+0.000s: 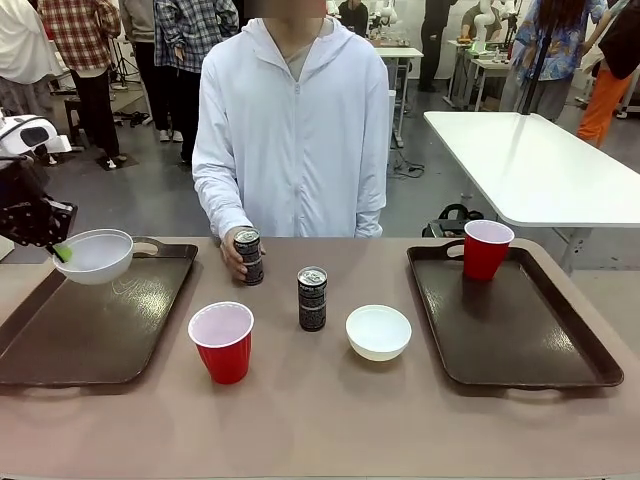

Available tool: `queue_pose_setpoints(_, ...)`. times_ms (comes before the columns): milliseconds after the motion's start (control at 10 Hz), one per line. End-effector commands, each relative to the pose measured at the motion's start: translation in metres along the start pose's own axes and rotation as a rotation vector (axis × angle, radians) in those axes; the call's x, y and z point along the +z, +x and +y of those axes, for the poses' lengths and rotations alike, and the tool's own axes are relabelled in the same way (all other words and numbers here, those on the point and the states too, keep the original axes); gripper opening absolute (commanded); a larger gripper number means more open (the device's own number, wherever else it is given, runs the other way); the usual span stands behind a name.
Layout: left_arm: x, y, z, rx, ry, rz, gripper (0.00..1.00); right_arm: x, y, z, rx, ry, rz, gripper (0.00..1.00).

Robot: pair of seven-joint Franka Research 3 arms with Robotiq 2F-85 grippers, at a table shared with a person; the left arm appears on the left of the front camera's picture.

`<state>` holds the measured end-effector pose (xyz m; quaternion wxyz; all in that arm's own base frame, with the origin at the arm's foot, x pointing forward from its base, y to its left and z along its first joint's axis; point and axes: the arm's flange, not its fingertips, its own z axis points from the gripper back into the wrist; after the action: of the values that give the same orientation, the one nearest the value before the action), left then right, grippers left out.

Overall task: Prepare tableware on both trays.
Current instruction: Pick up a Picnic Bowl from the table and place it on a Handle tray.

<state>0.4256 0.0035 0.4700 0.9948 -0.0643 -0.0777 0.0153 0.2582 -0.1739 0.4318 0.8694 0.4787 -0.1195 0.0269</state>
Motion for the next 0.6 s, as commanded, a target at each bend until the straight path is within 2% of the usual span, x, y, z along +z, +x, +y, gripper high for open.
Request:
queue_pose_setpoints(0,-0.025,0.008,0.023,0.019,-0.018,-0.002,0.04,0.0,0.0,-0.001,0.006,0.013,-0.005,1.0)
queue_pose_setpoints(200,-0.042,0.011,0.035,0.052,0.013,-0.034,0.04,0.0,0.0,-0.001,0.006,0.013,-0.005,1.0)
queue_pose_setpoints(300,-0.042,0.01,0.036,0.051,-0.006,-0.007,0.04,0.0,0.0,-0.001,0.006,0.013,-0.005,1.0)
queue_pose_setpoints(400,-0.013,-0.026,0.02,-0.015,-0.062,0.074,0.04,0.0,0.0,-0.001,0.006,0.013,-0.005,1.0)
queue_pose_setpoints(500,0.014,-0.079,0.002,-0.158,-0.099,0.195,0.04,0.0,0.0,-0.001,0.006,0.013,-0.005,1.0)
